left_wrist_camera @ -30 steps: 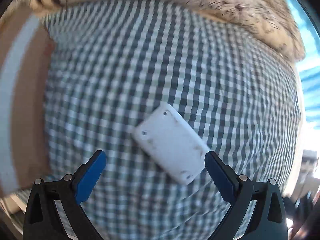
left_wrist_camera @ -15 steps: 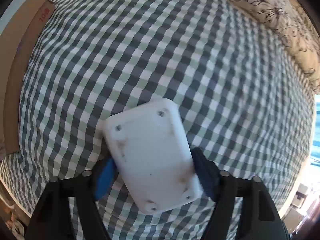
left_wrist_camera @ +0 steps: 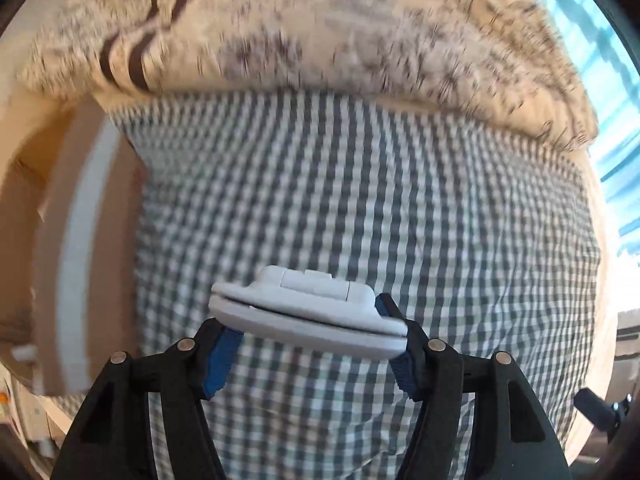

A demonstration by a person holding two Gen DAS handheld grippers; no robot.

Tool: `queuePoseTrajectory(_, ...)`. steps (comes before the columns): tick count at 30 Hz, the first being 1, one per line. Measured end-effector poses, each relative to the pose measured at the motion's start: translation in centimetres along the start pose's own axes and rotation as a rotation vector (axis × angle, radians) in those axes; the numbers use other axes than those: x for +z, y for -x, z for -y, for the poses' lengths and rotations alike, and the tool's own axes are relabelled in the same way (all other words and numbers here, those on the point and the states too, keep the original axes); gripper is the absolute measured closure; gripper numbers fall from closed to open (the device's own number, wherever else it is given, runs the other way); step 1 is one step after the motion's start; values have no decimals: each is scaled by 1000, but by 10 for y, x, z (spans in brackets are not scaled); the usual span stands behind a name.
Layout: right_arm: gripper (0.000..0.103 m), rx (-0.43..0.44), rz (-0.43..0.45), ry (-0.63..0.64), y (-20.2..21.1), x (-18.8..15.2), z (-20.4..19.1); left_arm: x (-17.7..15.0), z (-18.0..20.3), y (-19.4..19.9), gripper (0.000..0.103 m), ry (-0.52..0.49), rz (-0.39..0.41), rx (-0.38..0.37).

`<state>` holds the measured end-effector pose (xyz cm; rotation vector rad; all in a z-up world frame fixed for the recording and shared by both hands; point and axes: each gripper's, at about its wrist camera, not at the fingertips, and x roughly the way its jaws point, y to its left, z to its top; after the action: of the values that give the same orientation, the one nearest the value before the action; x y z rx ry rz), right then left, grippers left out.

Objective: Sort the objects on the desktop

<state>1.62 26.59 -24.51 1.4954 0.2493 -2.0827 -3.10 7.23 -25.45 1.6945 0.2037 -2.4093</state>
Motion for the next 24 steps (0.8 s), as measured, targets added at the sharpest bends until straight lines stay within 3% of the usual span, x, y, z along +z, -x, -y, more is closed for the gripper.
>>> queuePoseTrajectory(6, 30, -18, 82, 7, 32, 23, -36, 20, -27, 60, 37, -22, 120, -2)
queuePoseTrajectory(13, 30, -49, 161, 12, 59, 44, -92, 28, -89, 123, 37, -36, 233, -24)
queuePoseTrajectory(19, 30, -22, 204, -9, 77, 56, -157, 30, -166, 147, 37, -29, 237, -27)
queuePoseTrajectory(24, 29, -6, 213, -40, 75, 57, -201, 28, -223, 140, 37, -46, 239, 36)
